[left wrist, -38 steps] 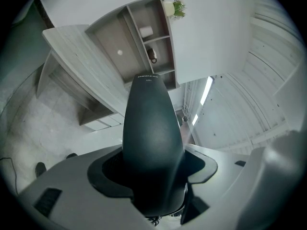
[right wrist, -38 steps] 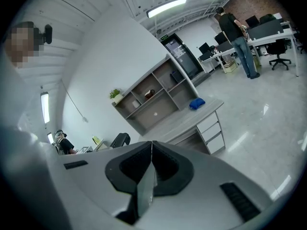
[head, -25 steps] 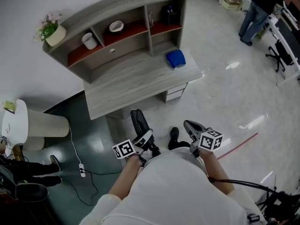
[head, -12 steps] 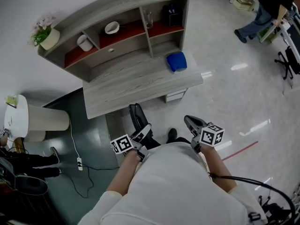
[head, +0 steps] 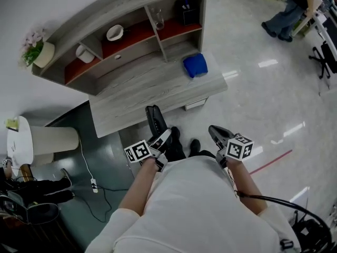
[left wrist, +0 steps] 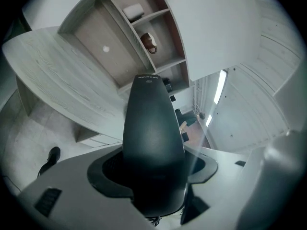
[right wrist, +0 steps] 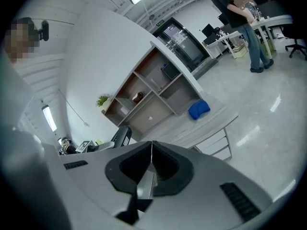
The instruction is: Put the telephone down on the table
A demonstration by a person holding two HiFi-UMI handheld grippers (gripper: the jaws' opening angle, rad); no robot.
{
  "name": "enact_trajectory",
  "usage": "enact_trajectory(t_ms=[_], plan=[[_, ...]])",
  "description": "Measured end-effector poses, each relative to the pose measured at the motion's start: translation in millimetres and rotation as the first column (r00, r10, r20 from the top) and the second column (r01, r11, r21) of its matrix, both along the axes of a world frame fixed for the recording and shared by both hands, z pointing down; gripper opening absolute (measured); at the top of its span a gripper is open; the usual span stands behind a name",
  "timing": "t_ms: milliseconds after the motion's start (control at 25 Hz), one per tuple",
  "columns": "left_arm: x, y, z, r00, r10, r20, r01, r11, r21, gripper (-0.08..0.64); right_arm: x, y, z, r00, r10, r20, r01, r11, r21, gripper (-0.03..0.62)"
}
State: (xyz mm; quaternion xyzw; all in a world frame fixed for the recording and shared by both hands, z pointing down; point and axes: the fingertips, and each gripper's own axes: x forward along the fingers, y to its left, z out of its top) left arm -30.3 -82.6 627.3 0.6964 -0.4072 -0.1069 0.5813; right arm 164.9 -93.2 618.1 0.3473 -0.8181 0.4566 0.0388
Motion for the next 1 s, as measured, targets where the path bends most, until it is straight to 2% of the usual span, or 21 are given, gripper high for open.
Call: enact_trajectory(t_ms=[160, 360, 560, 640, 720, 840, 920, 1000], plan=[[-5.4, -34.0, 15.9, 0.999, 0.045, 0.015, -0.045, 0.999, -0.017, 0.310, 1.0, -15.8, -1.7, 0.998, 0.065, -0.012, -0.065, 0.998, -0.004, 0.018], [-10.7, -83.3, 44.9, 0.984, 0.151, 0.091, -0.148, 0.988, -0.042, 0.308, -2.1, -36.8, -10.6, 0.989, 0.146, -0.031, -0.146, 0.989, -0.004, 0.018], [-16.2, -136.9, 82.4, 0.978, 0.187, 0.088, -0.180, 0.980, -0.085, 0.307, -2.6, -49.4, -13.6, 0.975, 0.210, -0.071, -0.212, 0.977, -0.013, 0.018], [-20.3, -159.2, 99.5, 0.972, 0.207, 0.111, -0.196, 0.975, -0.102, 0.307, -3.4, -53.3, -13.1, 0.968, 0.235, -0.087, -0.238, 0.971, -0.021, 0.018], [-25.1, -178.9, 118.5, 0.955, 0.247, 0.166, -0.228, 0.966, -0.124, 0.307, -5.1, -55.9, -12.2, 0.961, 0.258, -0.102, -0.263, 0.964, -0.029, 0.018], [-31.6, -205.1, 148.0, 0.915, 0.312, 0.257, -0.276, 0.946, -0.169, 0.307, -9.4, -60.5, -11.3, 0.949, 0.293, -0.120, -0.299, 0.954, -0.038, 0.018], [-35.5, -219.7, 167.3, 0.877, 0.360, 0.319, -0.308, 0.930, -0.202, 0.308, -14.1, -64.1, -11.2, 0.941, 0.313, -0.126, -0.320, 0.946, -0.042, 0.018], [-37.8, -231.5, 185.8, 0.825, 0.414, 0.385, -0.344, 0.908, -0.240, 0.307, -18.9, -68.2, -11.6, 0.935, 0.330, -0.130, -0.338, 0.940, -0.046, 0.018]])
